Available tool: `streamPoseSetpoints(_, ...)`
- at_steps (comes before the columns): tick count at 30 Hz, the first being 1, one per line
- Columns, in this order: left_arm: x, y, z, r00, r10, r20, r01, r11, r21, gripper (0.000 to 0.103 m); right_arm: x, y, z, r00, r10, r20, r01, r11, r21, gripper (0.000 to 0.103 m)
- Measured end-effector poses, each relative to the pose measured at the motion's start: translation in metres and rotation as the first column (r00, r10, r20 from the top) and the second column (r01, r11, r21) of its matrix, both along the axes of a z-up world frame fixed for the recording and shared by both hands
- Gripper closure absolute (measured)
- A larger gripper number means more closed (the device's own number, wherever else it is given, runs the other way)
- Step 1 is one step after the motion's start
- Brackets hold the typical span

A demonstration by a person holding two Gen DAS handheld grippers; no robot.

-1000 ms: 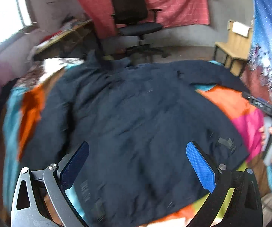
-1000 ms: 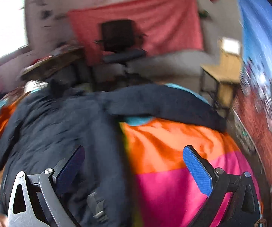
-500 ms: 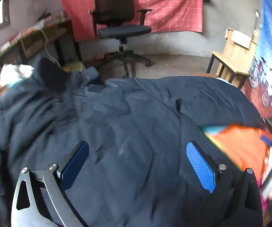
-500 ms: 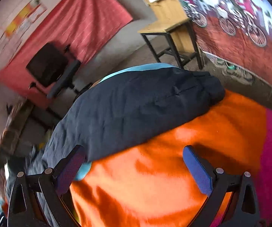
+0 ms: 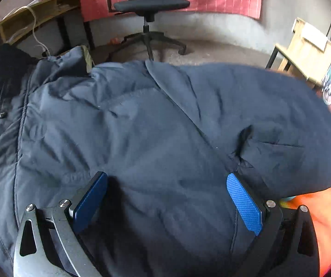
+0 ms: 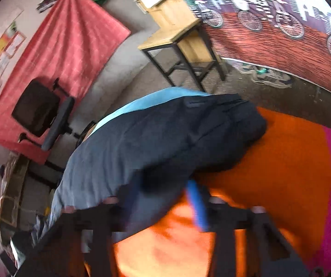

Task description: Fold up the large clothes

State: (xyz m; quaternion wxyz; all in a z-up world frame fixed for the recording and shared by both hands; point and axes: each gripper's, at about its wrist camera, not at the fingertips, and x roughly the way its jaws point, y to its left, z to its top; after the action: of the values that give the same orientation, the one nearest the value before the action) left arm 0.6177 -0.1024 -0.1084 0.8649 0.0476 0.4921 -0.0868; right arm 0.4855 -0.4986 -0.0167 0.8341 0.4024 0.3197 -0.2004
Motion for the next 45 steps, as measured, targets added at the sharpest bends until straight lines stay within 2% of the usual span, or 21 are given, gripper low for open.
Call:
streamPoseSetpoints(1,0.001,0.001,-0.002,1.0,-0.003,-0.002,0.003,1.0,0.007,0.002,0.0,0.0,0.002,1.0,0.002,0.0,-0.002,1.0,0.001,0.085)
streamPoseSetpoints(3,0.0,0.003,-0.006,1.0,-0.005,0.001,0.005,1.0,0.008,0.002,0.001,-0.001,0.009,1.0,0.015,-0.002,-0.015,0.999,-0.033,0.091)
streamPoseSetpoints(6,0.0,0.007,-0.006,1.0,-0.005,0.009,0.005,1.0,-0.019,0.002,0.002,0.005,0.029,0.999,0.048,0.019,-0.045,0.994,-0.097,0.095)
streamPoseSetpoints(8,-0.007,0.017,0.005,1.0,-0.012,0.025,0.014,0.995,-0.096,0.002,0.002,0.014,0.052,0.996,0.077,0.046,-0.069,0.985,-0.159,0.096)
streamPoseSetpoints(11,-0.022,0.041,0.027,0.999,0.004,0.039,0.005,0.974,-0.227,0.002,0.004,0.036,0.09,0.987,0.138,0.082,-0.113,0.959,-0.258,0.097)
streamPoseSetpoints(14,-0.045,0.078,0.05,0.998,0.04,0.047,-0.027,0.966,-0.258,0.002,0.007,0.074,0.137,0.964,0.236,0.121,-0.171,0.903,-0.395,0.097)
streamPoseSetpoints(18,-0.084,0.131,0.079,0.99,0.098,0.099,-0.072,0.968,-0.241,0.002,0.01,0.149,0.19,0.902,0.404,0.153,-0.252,0.78,-0.573,0.097)
streamPoseSetpoints(20,-0.103,0.167,0.091,0.98,0.151,0.13,-0.119,0.966,-0.229,0.002,0.009,0.191,0.207,0.858,0.488,0.16,-0.287,0.715,-0.638,0.097)
streamPoseSetpoints(22,-0.122,0.199,0.096,0.967,0.209,0.146,-0.176,0.962,-0.21,0.002,0.005,0.24,0.219,0.797,0.583,0.156,-0.326,0.633,-0.702,0.097)
streamPoseSetpoints(24,-0.144,0.237,0.101,0.942,0.289,0.168,-0.253,0.945,-0.209,0.002,0.0,0.284,0.222,0.737,0.661,0.142,-0.362,0.563,-0.743,0.097)
streamPoseSetpoints(26,-0.16,0.262,0.101,0.913,0.366,0.182,-0.326,0.92,-0.215,0.002,-0.005,0.329,0.22,0.659,0.742,0.128,-0.417,0.501,-0.759,0.098)
streamPoseSetpoints(28,-0.184,0.295,0.104,0.875,0.443,0.194,-0.397,0.888,-0.233,0.002,-0.009,0.362,0.214,0.6,0.793,0.107,-0.458,0.45,-0.766,0.098)
streamPoseSetpoints(30,-0.202,0.319,0.109,0.845,0.495,0.202,-0.442,0.859,-0.256,0.002,-0.016,0.401,0.204,0.533,0.843,0.073,-0.498,0.383,-0.778,0.098)
streamPoseSetpoints(32,-0.222,0.339,0.114,0.812,0.541,0.217,-0.48,0.832,-0.278,0.002,-0.024,0.439,0.188,0.468,0.884,0.019,-0.532,0.299,-0.792,0.098)
streamPoseSetpoints(34,-0.237,0.352,0.119,0.79,0.563,0.243,-0.493,0.819,-0.295,0.002,-0.032,0.465,0.172,0.413,0.91,-0.034,-0.555,0.223,-0.801,0.099)
streamPoseSetpoints(35,-0.245,0.355,0.121,0.78,0.569,0.26,-0.494,0.815,-0.303,0.002,-0.036,0.484,0.16,0.368,0.926,-0.077,-0.572,0.16,-0.805,0.099)
streamPoseSetpoints(36,-0.246,0.36,0.12,0.772,0.574,0.272,-0.497,0.813,-0.305,0.002,-0.04,0.495,0.151,0.334,0.936,-0.112,-0.588,0.113,-0.801,0.099)
streamPoseSetpoints(38,-0.253,0.36,0.119,0.771,0.571,0.283,-0.492,0.815,-0.307,0.002,-0.045,0.515,0.126,0.262,0.946,-0.193,-0.626,0.014,-0.779,0.099)
streamPoseSetpoints(41,-0.254,0.353,0.115,0.789,0.541,0.292,-0.456,0.833,-0.313,0.002,-0.054,0.539,0.091,0.173,0.938,-0.3,-0.679,-0.107,-0.726,0.099)
streamPoseSetpoints(43,-0.247,0.346,0.115,0.802,0.514,0.306,-0.415,0.847,-0.333,0.002,-0.057,0.548,0.072,0.129,0.926,-0.356,-0.716,-0.161,-0.679,0.099)
streamPoseSetpoints(45,-0.234,0.35,0.117,0.816,0.481,0.32,-0.369,0.86,-0.352,0.002,-0.061,0.542,0.062,0.109,0.92,-0.377,-0.746,-0.175,-0.642,0.099)
